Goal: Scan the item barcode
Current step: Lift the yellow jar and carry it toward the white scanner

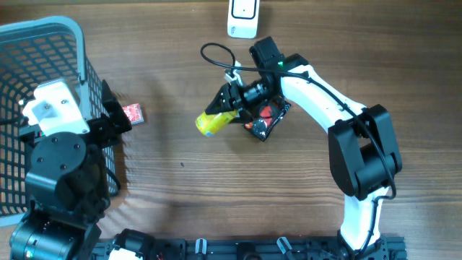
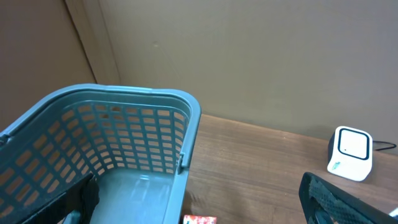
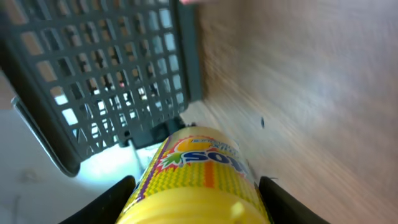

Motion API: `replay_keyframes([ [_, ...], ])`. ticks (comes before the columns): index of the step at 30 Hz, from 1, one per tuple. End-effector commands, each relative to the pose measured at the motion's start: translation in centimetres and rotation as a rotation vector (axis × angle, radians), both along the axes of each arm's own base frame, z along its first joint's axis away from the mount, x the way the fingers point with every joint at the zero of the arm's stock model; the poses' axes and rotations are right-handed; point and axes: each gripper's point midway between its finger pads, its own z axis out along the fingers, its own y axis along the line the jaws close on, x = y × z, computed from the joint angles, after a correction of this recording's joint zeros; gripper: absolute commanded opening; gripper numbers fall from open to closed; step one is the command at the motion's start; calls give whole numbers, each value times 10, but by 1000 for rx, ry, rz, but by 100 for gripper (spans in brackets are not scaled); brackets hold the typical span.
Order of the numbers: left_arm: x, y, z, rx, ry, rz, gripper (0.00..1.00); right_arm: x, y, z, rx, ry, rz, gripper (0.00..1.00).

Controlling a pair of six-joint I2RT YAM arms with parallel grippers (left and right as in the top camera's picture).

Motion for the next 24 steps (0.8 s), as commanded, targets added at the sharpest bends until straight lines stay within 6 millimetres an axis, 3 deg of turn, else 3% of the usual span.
replay_keyframes([
  [1, -4, 4, 6, -10, -20, 21, 100, 15, 8, 2, 66, -106, 12, 50],
  [6, -4, 4, 6, -10, -20, 21, 100, 39, 19, 15, 152, -319, 24, 56],
  [11, -4, 4, 5, -20, -23, 23, 100, 69, 17, 4, 57, -481, -42, 57],
  [16, -4, 4, 5, -20, -21, 23, 100, 101, 0, -20, -140, -685, -87, 56],
  [24, -3, 4, 4, -56, -30, 33, 100, 144, -30, -35, -398, -905, -157, 56],
])
